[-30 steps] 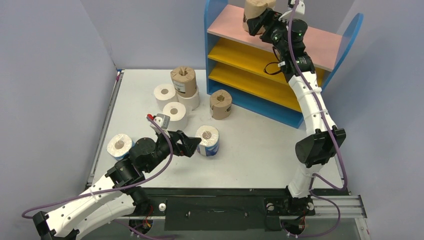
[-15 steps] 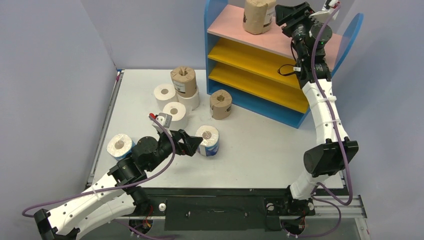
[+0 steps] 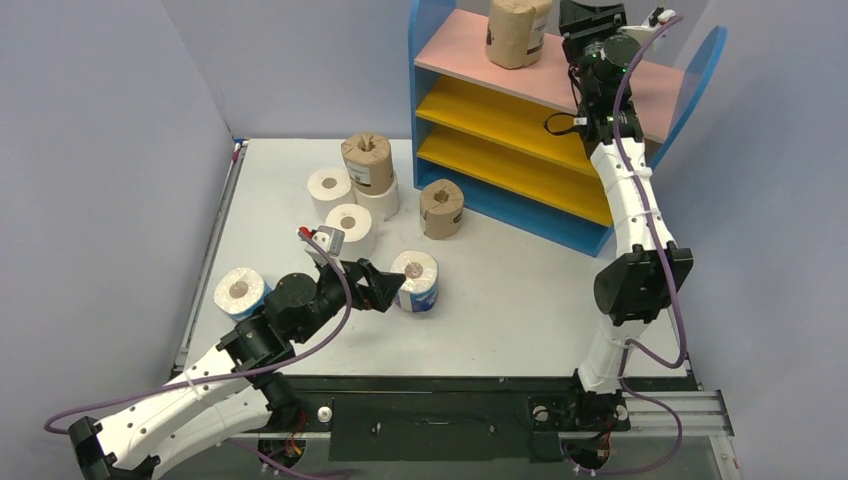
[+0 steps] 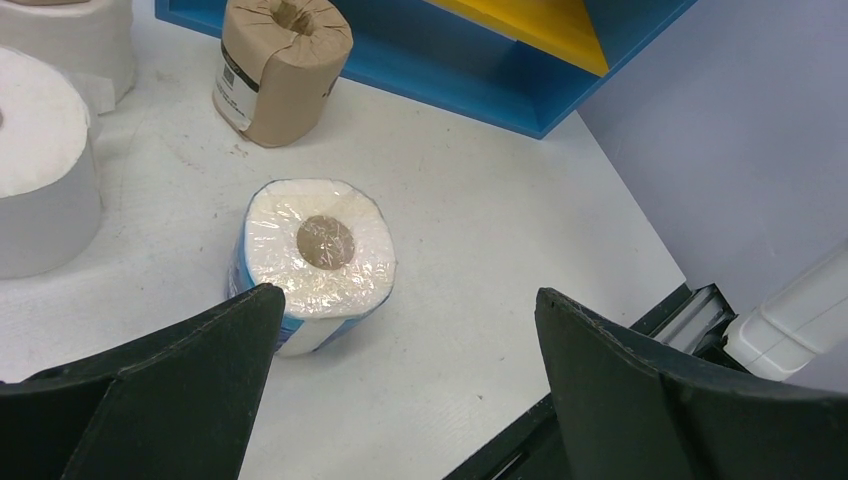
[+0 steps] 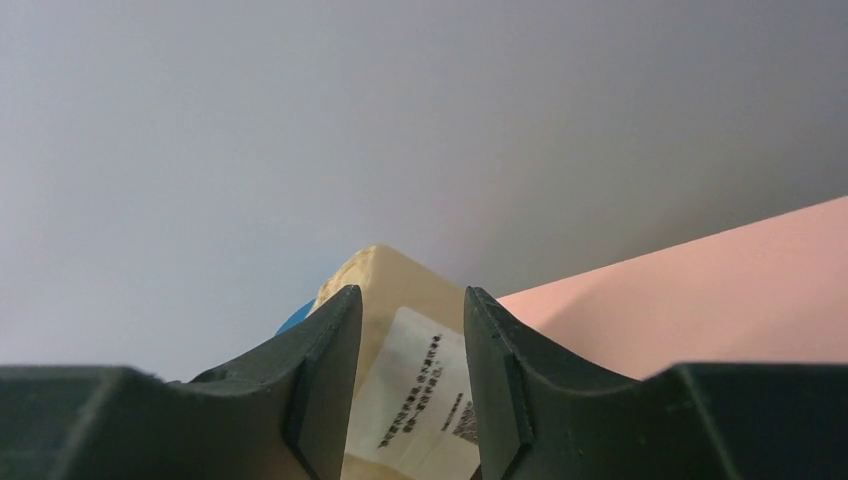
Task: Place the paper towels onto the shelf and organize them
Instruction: Place the paper towel on the shelf.
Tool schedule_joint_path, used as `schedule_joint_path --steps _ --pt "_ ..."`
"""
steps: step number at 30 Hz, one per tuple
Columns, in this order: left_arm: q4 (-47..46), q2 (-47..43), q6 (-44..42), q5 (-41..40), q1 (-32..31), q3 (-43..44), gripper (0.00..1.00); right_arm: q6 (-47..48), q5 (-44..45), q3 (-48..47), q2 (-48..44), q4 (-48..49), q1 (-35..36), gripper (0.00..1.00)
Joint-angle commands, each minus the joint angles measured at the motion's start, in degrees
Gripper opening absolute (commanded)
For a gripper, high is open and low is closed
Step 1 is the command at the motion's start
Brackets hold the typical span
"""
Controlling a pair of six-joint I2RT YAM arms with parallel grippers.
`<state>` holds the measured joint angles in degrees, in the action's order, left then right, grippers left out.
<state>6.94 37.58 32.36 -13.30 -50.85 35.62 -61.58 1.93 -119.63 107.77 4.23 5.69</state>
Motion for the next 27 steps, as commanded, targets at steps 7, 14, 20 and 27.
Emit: schedule_joint_path --steps 7,14,20,27 --pt "-2.9 0.5 -1.0 -1.1 0.4 -0.2 0.96 -4.9 2.0 -3.3 2.4 0.2 1.2 0.42" --pt "-3.1 0.6 -1.1 -0.6 0.6 -0.5 0.96 -4.5 2.2 -1.7 3.0 0.8 3.8 0.43" --pt "-2.7 -0.3 -1.0 -0.6 0.6 -0.5 0.96 -4.6 1.7 -1.9 4.0 1.1 4.9 0.44" --pt "-2.8 -0.5 -0.9 -0.4 0.7 -0.8 0.96 -5.5 0.3 -2.0 5.4 1.7 5.7 0.45"
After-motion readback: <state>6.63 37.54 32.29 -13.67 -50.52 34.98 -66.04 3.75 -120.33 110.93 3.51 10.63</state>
